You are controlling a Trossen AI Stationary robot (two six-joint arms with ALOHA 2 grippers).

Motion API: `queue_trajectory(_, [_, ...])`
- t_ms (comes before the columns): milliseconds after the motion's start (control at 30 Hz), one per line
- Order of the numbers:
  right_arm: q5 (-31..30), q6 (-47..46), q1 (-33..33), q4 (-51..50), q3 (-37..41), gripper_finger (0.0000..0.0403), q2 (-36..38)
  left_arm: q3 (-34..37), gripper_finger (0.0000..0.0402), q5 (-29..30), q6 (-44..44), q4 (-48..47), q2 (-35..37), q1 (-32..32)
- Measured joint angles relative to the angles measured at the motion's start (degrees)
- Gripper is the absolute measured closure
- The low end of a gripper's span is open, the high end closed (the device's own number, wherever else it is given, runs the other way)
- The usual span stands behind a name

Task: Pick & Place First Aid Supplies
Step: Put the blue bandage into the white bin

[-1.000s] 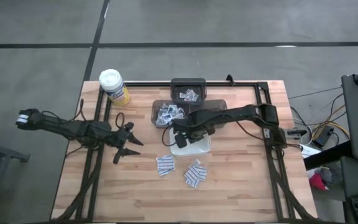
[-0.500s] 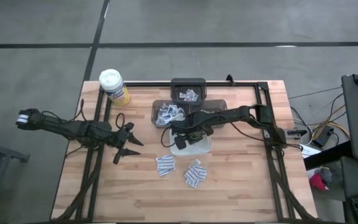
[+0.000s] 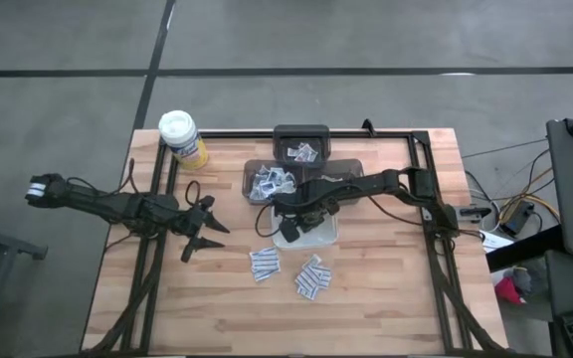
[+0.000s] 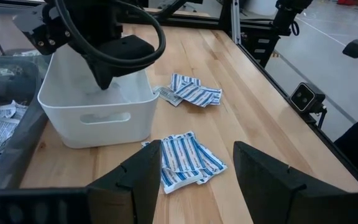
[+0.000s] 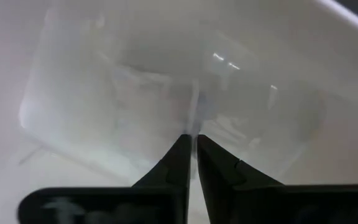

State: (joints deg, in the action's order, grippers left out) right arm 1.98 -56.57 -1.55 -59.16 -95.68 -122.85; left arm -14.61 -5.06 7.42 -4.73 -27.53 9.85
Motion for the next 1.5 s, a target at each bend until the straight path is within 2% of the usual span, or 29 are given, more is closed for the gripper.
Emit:
queue_trajectory(300, [0.4, 3.5, -0.1, -0.4, -0.9, 0.0321, 0.2, 0.0, 0.0204, 0.0, 0.1, 0.0, 0.0, 0.0])
queue_trajectory(467, [2.0, 4.7, 0.1, -5.5, -4.7, 0.0308, 1.9, 0.0, 0.0204, 0.0, 0.1, -0.1, 0.0, 0.0])
queue_trajectory(700, [3.1, 10.0, 4.4, -19.5, -14.7, 0.0317, 3.7, 0.0, 0.0204, 0.0, 0.1, -0.5, 0.0, 0.0])
queue_trajectory(933, [3.1, 10.5, 12.2, -24.5, -22.2, 0.0334, 4.0, 0.0, 0.0204, 0.0, 0.1, -1.4, -0.1, 0.0])
queue_trajectory(1300, [3.2, 9.4, 22.6, -24.5, -22.2, 0.0342, 4.1, 0.0, 0.0204, 0.0, 0.1, -1.4, -0.1, 0.0])
queue_trajectory(1500, [3.0, 0.4, 24.8, -24.5, -20.1, 0.0342, 4.1, 0.0, 0.0204, 0.0, 0.5, -1.3, -0.1, 0.0])
